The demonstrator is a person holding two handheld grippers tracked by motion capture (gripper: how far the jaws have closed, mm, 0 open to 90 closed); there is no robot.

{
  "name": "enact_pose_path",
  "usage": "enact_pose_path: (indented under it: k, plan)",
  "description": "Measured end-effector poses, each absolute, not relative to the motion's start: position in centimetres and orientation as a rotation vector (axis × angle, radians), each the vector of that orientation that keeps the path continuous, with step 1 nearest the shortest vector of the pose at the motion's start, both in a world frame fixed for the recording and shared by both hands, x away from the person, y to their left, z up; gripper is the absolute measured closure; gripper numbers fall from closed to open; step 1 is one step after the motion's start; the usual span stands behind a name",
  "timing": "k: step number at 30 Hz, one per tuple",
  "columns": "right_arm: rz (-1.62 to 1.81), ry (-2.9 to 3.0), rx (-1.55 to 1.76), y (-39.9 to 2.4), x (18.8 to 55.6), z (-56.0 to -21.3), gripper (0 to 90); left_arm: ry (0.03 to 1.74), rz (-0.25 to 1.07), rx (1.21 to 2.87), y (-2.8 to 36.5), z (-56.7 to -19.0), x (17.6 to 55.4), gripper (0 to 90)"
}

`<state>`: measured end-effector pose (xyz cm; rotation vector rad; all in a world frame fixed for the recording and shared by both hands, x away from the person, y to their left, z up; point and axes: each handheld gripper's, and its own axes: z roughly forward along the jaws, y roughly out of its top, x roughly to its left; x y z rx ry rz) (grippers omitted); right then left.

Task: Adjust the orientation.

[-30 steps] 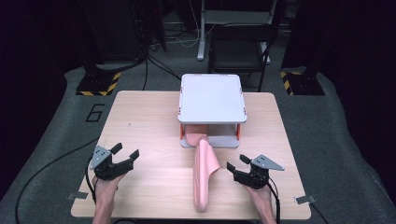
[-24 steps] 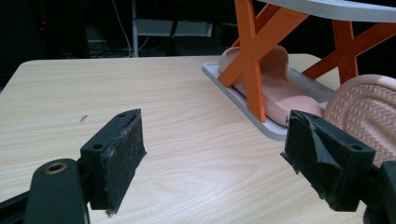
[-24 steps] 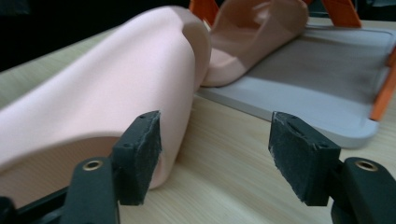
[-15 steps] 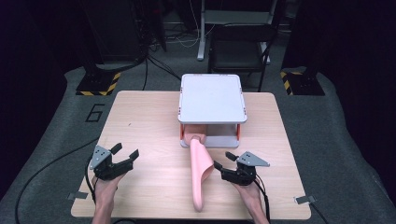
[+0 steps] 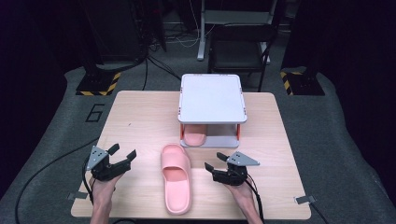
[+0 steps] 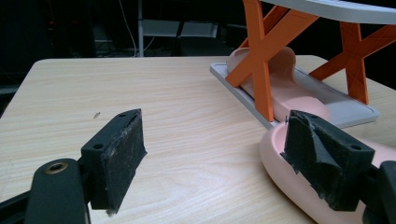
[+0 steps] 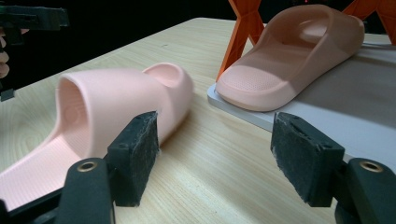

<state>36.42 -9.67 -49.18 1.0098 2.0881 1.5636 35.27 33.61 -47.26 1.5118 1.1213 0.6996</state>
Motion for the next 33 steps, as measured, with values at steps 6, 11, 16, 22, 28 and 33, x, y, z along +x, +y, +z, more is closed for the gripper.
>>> enact_pose_path:
  k: [6, 11, 16, 22, 28, 33]
  plan:
    - [1.553, 2.059, 1.029, -10.4, 36.3, -48.9, 28.1, 1.125, 0.705, 1.512, 33.8, -47.2, 35.2, 19.8]
    - [1.520, 2.025, 1.051, -11.4, 36.2, -48.7, 23.4, 1.111, 0.712, 1.534, 34.1, -46.7, 35.2, 19.8]
    - [1.501, 2.008, 1.050, -12.3, 36.0, -48.9, 19.9, 1.113, 0.723, 1.527, 34.4, -46.4, 35.0, 19.8]
    - [1.498, 2.014, 1.065, -13.0, 35.7, -49.1, 19.5, 1.116, 0.719, 1.523, 34.4, -46.6, 35.0, 19.8]
    - [1.519, 1.998, 1.058, -13.1, 35.8, -48.7, 19.5, 1.109, 0.721, 1.513, 34.4, -46.4, 35.0, 19.8]
    - [1.548, 2.008, 1.034, -12.3, 35.7, -48.4, 19.8, 1.120, 0.730, 1.502, 34.6, -46.5, 34.6, 19.8]
